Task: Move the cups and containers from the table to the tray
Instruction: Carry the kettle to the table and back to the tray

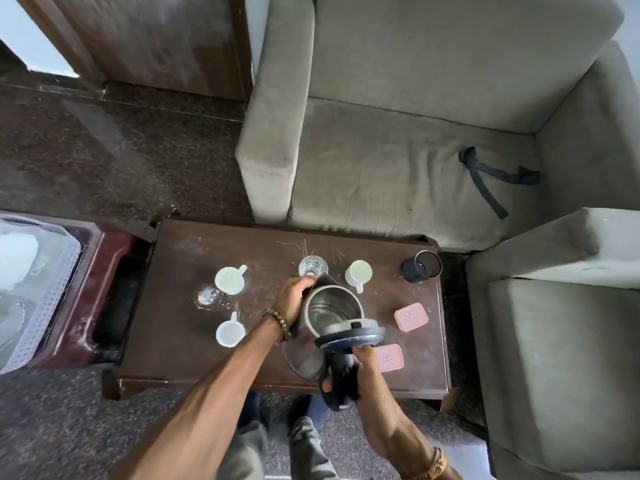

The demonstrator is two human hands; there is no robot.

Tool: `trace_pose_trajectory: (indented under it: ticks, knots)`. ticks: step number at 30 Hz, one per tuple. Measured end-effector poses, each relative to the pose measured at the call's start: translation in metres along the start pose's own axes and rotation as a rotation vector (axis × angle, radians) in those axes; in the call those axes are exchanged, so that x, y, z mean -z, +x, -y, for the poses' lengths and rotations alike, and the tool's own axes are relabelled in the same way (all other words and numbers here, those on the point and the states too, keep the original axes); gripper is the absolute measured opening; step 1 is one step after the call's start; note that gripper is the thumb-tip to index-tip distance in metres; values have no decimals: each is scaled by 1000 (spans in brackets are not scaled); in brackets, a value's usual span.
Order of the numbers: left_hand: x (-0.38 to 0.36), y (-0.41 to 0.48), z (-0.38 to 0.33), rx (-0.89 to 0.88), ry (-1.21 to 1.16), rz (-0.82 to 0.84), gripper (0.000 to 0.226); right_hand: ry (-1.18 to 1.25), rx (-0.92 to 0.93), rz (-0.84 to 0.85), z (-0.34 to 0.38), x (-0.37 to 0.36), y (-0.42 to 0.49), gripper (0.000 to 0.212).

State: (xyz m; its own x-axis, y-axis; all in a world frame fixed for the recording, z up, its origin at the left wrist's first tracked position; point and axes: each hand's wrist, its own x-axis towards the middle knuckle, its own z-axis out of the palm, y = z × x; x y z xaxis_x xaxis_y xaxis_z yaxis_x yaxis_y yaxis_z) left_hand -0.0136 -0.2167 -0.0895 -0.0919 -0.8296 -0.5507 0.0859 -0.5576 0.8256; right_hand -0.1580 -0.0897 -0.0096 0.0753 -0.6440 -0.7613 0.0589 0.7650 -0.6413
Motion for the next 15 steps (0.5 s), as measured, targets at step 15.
trace_pose_trajectory:
  ticks: [15]
  knots:
    - [18,79,55,196,143,-1,28,49,-47,-132,-26,-4,77,74]
